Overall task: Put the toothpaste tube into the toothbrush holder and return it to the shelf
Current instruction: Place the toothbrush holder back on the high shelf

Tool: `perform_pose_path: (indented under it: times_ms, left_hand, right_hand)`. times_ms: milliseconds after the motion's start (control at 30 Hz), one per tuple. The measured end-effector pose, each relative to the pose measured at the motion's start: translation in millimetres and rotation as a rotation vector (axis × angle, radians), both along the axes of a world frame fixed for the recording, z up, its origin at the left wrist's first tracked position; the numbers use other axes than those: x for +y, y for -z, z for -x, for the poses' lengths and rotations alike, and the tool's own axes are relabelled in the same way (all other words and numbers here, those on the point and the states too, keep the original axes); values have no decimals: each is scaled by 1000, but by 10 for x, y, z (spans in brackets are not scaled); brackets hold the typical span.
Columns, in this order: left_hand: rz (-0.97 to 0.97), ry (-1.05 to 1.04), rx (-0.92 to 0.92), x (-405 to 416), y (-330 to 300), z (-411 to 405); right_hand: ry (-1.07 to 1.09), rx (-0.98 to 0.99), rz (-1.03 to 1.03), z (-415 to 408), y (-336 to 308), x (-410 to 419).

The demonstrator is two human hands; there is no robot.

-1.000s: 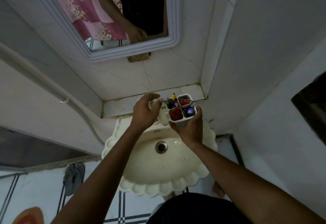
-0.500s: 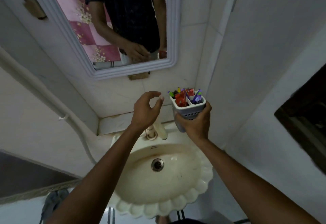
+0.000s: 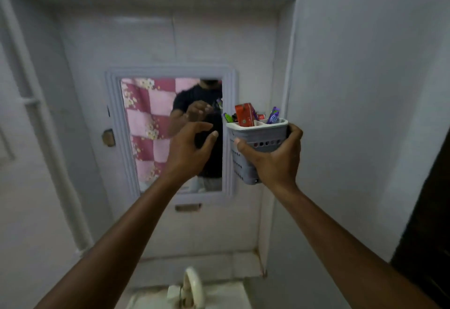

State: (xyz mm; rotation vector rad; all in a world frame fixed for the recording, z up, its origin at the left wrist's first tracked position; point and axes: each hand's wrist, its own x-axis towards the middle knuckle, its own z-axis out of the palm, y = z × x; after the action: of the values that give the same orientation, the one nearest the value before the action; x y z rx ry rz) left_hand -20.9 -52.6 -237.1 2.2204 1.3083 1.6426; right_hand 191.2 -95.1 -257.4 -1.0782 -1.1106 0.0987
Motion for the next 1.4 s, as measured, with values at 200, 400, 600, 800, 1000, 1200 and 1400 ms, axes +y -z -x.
perform_pose_path:
  times_ms: [200,400,600,800,1000,1200,1400]
  left_hand:
    - [-166,13,-45,-6,-1051,-99]
    - [-372,-95,-43,189,-1835,-123]
    - [-518,-247,65,436,-2485,-185]
    - [-540,-370,92,863,-2606,-64]
    - [-632,-361,49,897,-2553,-75]
    - [-625,-319,45,924,-2554,-51]
    - [-614,-335,17,908,-2567,-73]
  right_hand:
    - [2,-58,-150,-181,-1191,-59]
    - [15,-38,-273,-258,-2115,-97]
    - [61,-19,-328,-277,-2695,-56]
    - [88,0,-336,-265,-2937,7]
    - [114,-4,-352,-232,-3031,22]
    - [150,-27,-445,-41,-3429,95]
    - [206,-44,-370,172,-3618,469]
